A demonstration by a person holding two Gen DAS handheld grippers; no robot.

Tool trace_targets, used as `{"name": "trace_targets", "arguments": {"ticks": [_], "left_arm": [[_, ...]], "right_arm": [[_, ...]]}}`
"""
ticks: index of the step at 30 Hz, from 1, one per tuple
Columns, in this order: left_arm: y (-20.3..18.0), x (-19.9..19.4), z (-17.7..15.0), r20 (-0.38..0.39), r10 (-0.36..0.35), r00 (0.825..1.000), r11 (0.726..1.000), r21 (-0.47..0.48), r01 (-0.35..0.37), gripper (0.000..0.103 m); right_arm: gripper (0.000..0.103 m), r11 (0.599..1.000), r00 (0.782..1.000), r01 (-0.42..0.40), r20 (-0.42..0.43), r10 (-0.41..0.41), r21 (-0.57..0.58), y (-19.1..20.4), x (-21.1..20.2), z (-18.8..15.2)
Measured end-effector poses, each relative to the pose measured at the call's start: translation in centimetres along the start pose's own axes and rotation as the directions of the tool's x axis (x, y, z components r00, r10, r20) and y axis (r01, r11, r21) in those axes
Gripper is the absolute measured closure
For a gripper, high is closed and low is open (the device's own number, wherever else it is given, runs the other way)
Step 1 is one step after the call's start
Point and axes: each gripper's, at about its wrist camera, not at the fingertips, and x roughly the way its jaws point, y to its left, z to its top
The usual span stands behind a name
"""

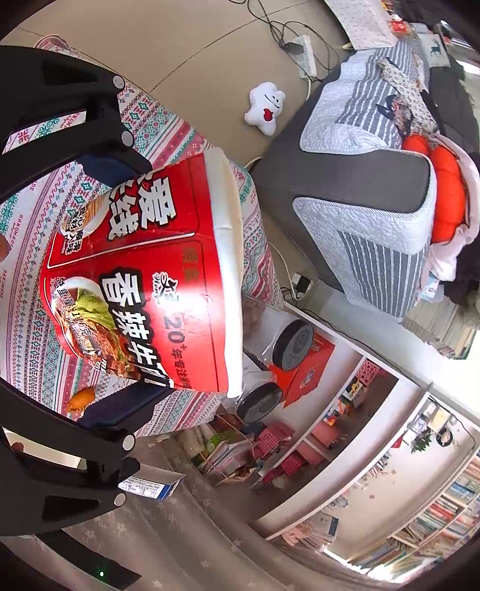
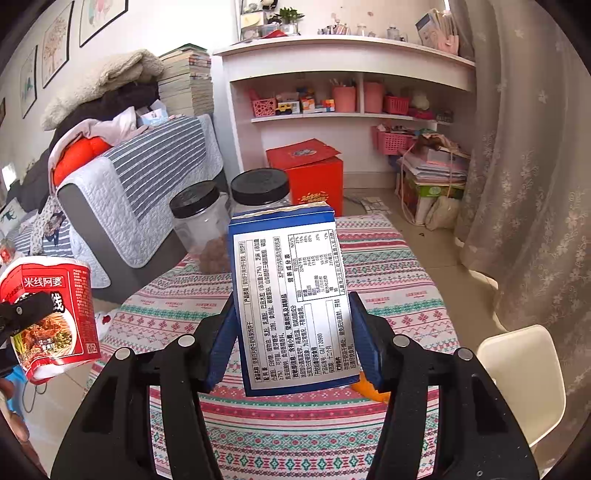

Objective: Collect trash
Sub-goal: 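Carry the blue-white box over the white bin and open the right tool, then lower the red noodle cup into the white bin and open the left tool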

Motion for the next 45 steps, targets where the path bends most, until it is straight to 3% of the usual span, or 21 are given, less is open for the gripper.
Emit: {"name": "trace_targets", "arguments": {"ticks": [9,19,27,28,29,32,36,45], "left_arm": [[-5.0,1.0,-1.8,0.022,-0.030,0.999,0.996,0.081,0.028,0.015],[-10.1,2.7,-5.3,-0.018,-0.066,0.998,0.983,0.171,0.068,0.015],[-14.4,3.9,-8.2,-0.062,-0.109,0.992,0.964,0.236,0.121,0.015],[-15.1,4.0,-8.6,-0.069,-0.118,0.991,0.960,0.249,0.131,0.015],[-15.8,4.1,-9.1,-0.078,-0.126,0.989,0.955,0.261,0.142,0.015],[-18.1,4.3,-10.5,-0.110,-0.158,0.981,0.936,0.299,0.184,0.015],[-21.3,4.2,-12.4,-0.112,-0.187,0.976,0.908,0.359,0.215,0.015],[-31.7,4.9,-19.2,-0.251,-0.254,0.934,0.826,0.446,0.345,0.015]], "right_arm": [[0.049,0.981,0.982,0.171,0.066,-0.177,0.097,-6.9,-2.1,0.1],[0.048,0.910,0.920,0.359,0.086,-0.383,0.210,-15.2,-4.3,-0.3],[0.047,0.824,0.865,0.493,-0.064,-0.497,0.280,-21.6,-4.4,-2.5],[0.038,0.816,0.859,0.506,-0.084,-0.504,0.280,-22.3,-4.3,-2.8],[0.023,0.807,0.855,0.514,-0.092,-0.511,0.291,-23.0,-4.6,-3.0],[0.007,0.762,0.830,0.533,-0.052,-0.555,0.368,-25.2,-6.8,-3.1],[0.007,0.702,0.799,0.529,-0.002,-0.601,0.477,-28.2,-10.0,-2.5],[0.007,0.596,0.795,0.476,-0.027,-0.606,0.647,-34.6,-12.9,-2.8]]}}
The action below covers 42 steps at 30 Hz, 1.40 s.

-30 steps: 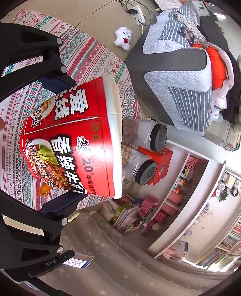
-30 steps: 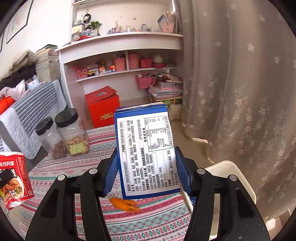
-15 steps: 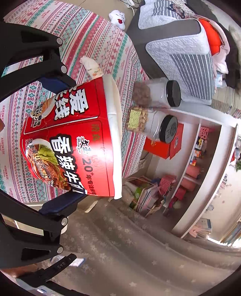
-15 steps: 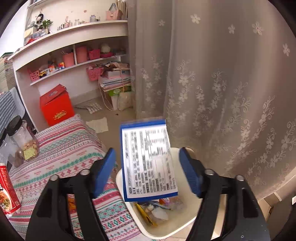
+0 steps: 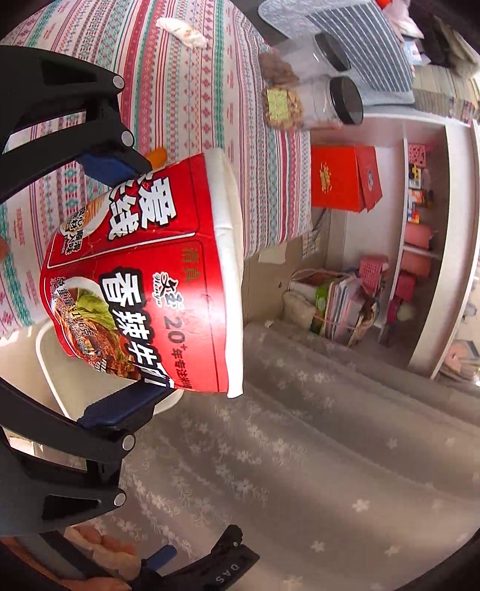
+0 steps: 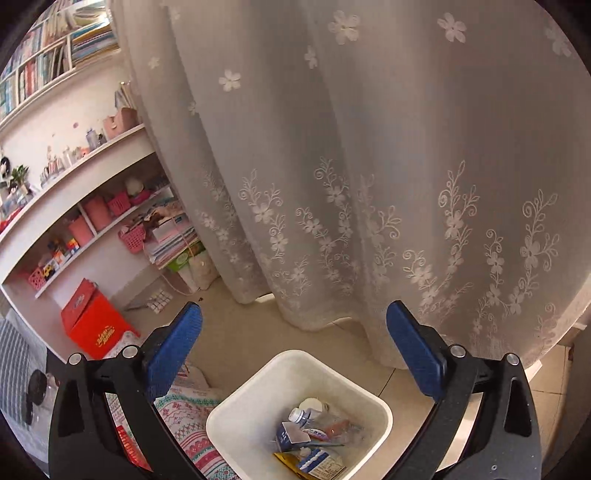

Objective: Collect trash
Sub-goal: 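Lower the red noodle cup into the white bin and open the left tool, then grasp the crumpled tissue with the left tool while the right tool grasps the orange peel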

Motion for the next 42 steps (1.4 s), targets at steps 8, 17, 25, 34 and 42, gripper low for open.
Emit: {"name": "trace_targets", "arguments": {"ticks": [8,17,25,34,42], "left_arm": [[-7.8,3.8,-0.9,-0.145,-0.109,0.983,0.987,0.100,0.124,0.010],[-3.6,3.8,-1.1,-0.189,-0.017,0.982,0.990,0.137,0.043,0.007],[8.6,1.7,2.4,-0.160,0.235,0.959,0.968,0.128,-0.216,0.007],[23.2,2.5,3.8,-0.326,0.493,0.807,0.870,0.209,-0.447,0.007],[31.4,6.5,1.2,-0.472,0.569,0.674,0.822,0.308,-0.478,0.007]], "right_arm": [[0.007,0.994,1.000,0.030,-0.005,-0.030,0.107,-3.9,0.7,1.7],[0.007,0.998,0.996,-0.044,-0.073,0.047,0.037,-1.2,1.2,0.8],[0.007,0.970,0.972,-0.183,-0.177,0.154,-0.161,5.9,0.5,-2.2],[0.007,0.861,0.915,-0.343,-0.343,0.215,-0.376,13.4,0.0,-7.5],[0.007,0.721,0.840,-0.472,-0.506,0.194,-0.507,18.4,0.6,-13.1]]}}
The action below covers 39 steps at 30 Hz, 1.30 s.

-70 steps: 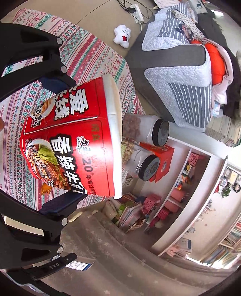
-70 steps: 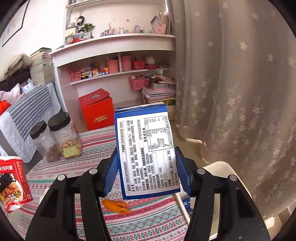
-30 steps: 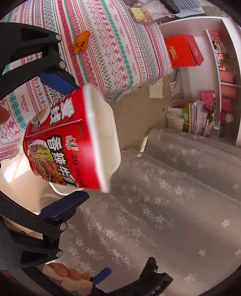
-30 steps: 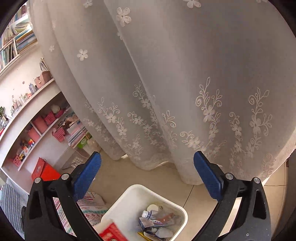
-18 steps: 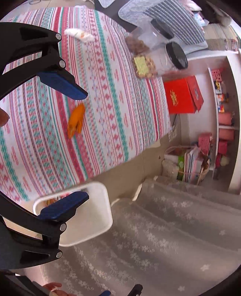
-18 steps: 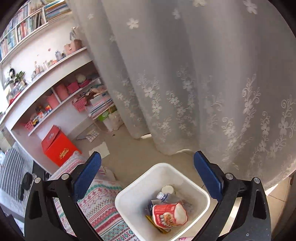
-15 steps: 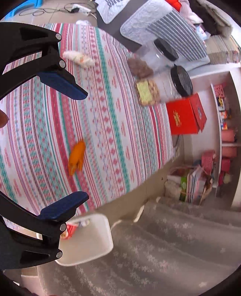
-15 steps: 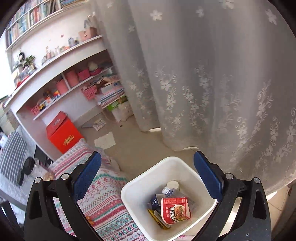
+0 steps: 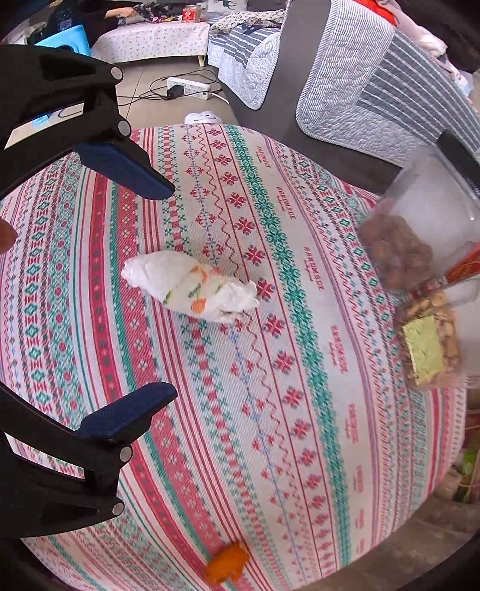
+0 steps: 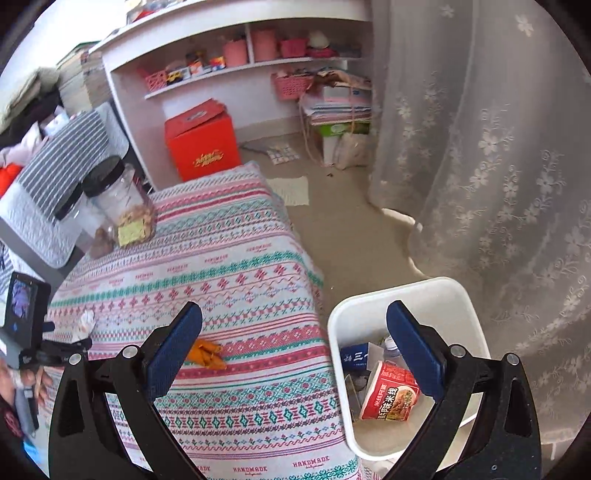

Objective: Collect trash
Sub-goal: 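Grasp the crumpled tissue with the left tool while the right tool grasps the orange peel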

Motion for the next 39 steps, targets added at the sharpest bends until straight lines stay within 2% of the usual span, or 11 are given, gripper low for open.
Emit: {"name": "trace_targets", "arguments": {"ticks": [6,11,12,18,21,24,27,28,29,32,39], "left_arm": [[1.8,2.3,0.8,-0.035,-0.053,0.998,0.999,-0.003,0.053,0.009],[2.6,3.7,0.6,-0.055,-0.142,0.988,0.990,-0.024,0.141,0.050],[2.8,3.6,0.4,-0.042,-0.168,0.985,0.985,-0.037,0.166,0.062],[5.6,-0.9,-2.5,0.125,-0.247,0.961,0.937,-0.221,0.269,0.064],[8.4,-6.5,-4.8,0.285,-0.316,0.905,0.837,-0.366,0.408,0.064],[10.6,-13.0,-8.0,0.459,-0.395,0.795,0.690,-0.423,0.587,0.064],[10.9,-17.3,-11.0,0.585,-0.421,0.693,0.592,-0.401,0.699,0.063],[10.5,-17.8,-11.9,0.607,-0.414,0.679,0.579,-0.400,0.710,0.063],[10.3,-17.8,-12.6,0.616,-0.385,0.687,0.593,-0.405,0.695,0.063],[9.8,-15.6,-12.6,0.540,-0.302,0.786,0.695,-0.439,0.569,0.063],[11.9,-11.3,-12.8,0.469,-0.262,0.843,0.684,-0.526,0.505,0.063]], "right_arm": [[0.007,0.994,0.995,-0.038,-0.091,0.028,-0.107,3.2,2.6,-0.9],[0.007,0.970,0.991,-0.076,-0.126,0.048,-0.230,5.9,3.8,-1.5],[0.007,0.964,0.989,-0.090,-0.135,0.057,-0.251,6.4,4.0,-1.7],[0.007,0.925,0.971,-0.185,-0.205,0.121,-0.333,9.0,6.1,-2.1],[0.007,0.905,0.962,-0.218,-0.236,0.136,-0.366,10.6,6.7,-2.6],[0.007,0.891,0.958,-0.224,-0.255,0.128,-0.396,12.3,7.6,-3.2],[0.019,0.894,0.957,-0.203,-0.276,0.095,-0.399,13.2,9.3,-3.7],[0.028,0.898,0.953,-0.199,-0.291,0.085,-0.393,13.3,9.9,-3.8],[0.034,0.902,0.949,-0.197,-0.306,0.077,-0.384,13.3,10.5,-4.0],[0.042,0.911,0.940,-0.179,-0.336,0.048,-0.371,13.2,12.2,-4.6],[0.080,0.944,0.932,-0.163,-0.359,0.051,-0.288,13.1,13.5,-4.8]]}}
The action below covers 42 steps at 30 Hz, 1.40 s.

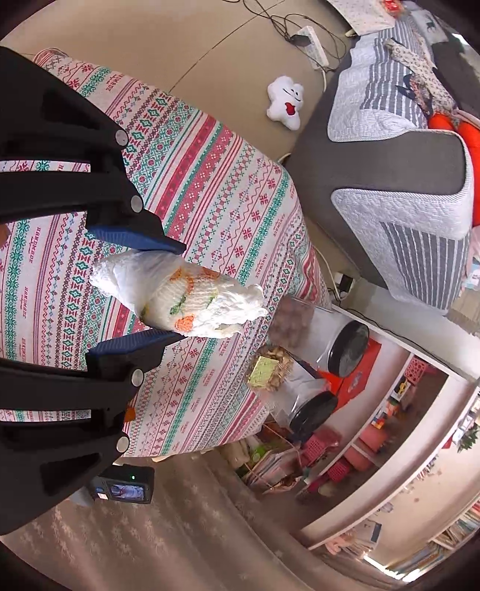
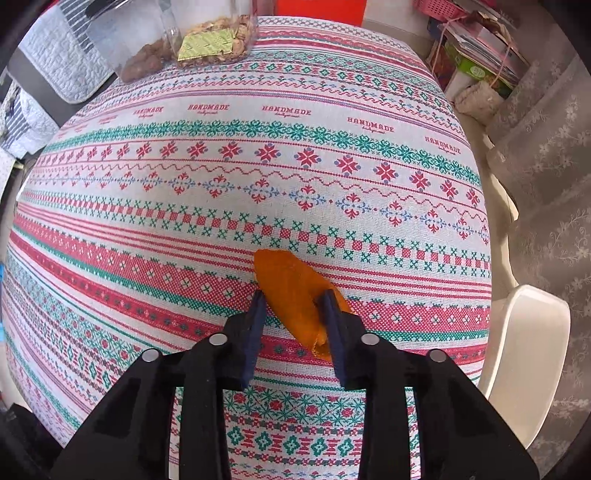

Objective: Collect trash
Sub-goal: 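Grasp the crumpled tissue with the left tool while the right tool grasps the orange peel, then carry the orange peel over the white bin and open the right tool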

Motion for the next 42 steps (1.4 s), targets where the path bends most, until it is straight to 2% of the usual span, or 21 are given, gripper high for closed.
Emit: {"name": "trace_targets", "arguments": {"ticks": [3,8,12,16,19,23,27,31,37,42], "left_arm": [[0.3,0.6,0.0,-0.031,-0.021,0.999,1.000,-0.023,0.020,0.063],[0.1,0.6,-0.2,0.001,0.031,1.000,0.999,0.018,-0.031,0.063],[0.1,0.3,0.0,0.024,0.052,0.998,0.998,0.030,-0.053,0.063],[-0.1,-0.4,0.0,0.072,0.060,0.996,0.997,0.043,-0.064,0.063],[-0.6,-1.1,0.0,0.119,0.057,0.991,0.996,0.057,-0.064,0.063],[-1.4,-2.4,-0.1,0.206,0.048,0.977,0.995,0.077,-0.065,0.063],[-2.2,-3.4,-0.1,0.273,0.050,0.961,0.993,0.094,-0.078,0.063],[-3.2,-3.9,-0.4,0.324,0.076,0.943,0.985,0.120,-0.121,0.063],[-5.0,-4.4,-1.0,0.386,0.089,0.918,0.975,0.155,-0.159,0.063],[-6.5,-4.2,-1.5,0.404,0.086,0.911,0.971,0.169,-0.167,0.063]], "right_arm": [[0.086,0.999,0.999,-0.038,0.016,0.038,0.035,0.4,-0.5,0.3],[0.087,0.989,0.985,-0.135,0.120,0.126,0.063,2.3,-3.9,1.0],[0.087,0.981,0.955,-0.191,0.238,0.175,0.043,4.2,-8.0,1.2],[0.087,0.976,0.914,-0.216,0.357,0.192,0.030,5.2,-11.7,1.0],[0.086,0.977,0.884,-0.209,0.432,0.176,0.029,5.9,-13.8,0.5],[0.086,0.985,0.843,-0.170,0.521,0.133,0.024,6.5,-16.0,-0.5],[0.086,0.987,0.809,-0.159,0.578,0.107,0.038,6.5,-17.6,-1.4],[0.086,0.990,0.774,-0.127,0.630,0.059,0.063,6.2,-18.8,-2.0],[0.085,0.991,0.753,-0.071,0.658,-0.024,0.117,5.4,-19.4,-2.6],[0.085,0.985,0.741,-0.031,0.666,-0.089,0.167,4.0,-19.8,-3.2]]}}
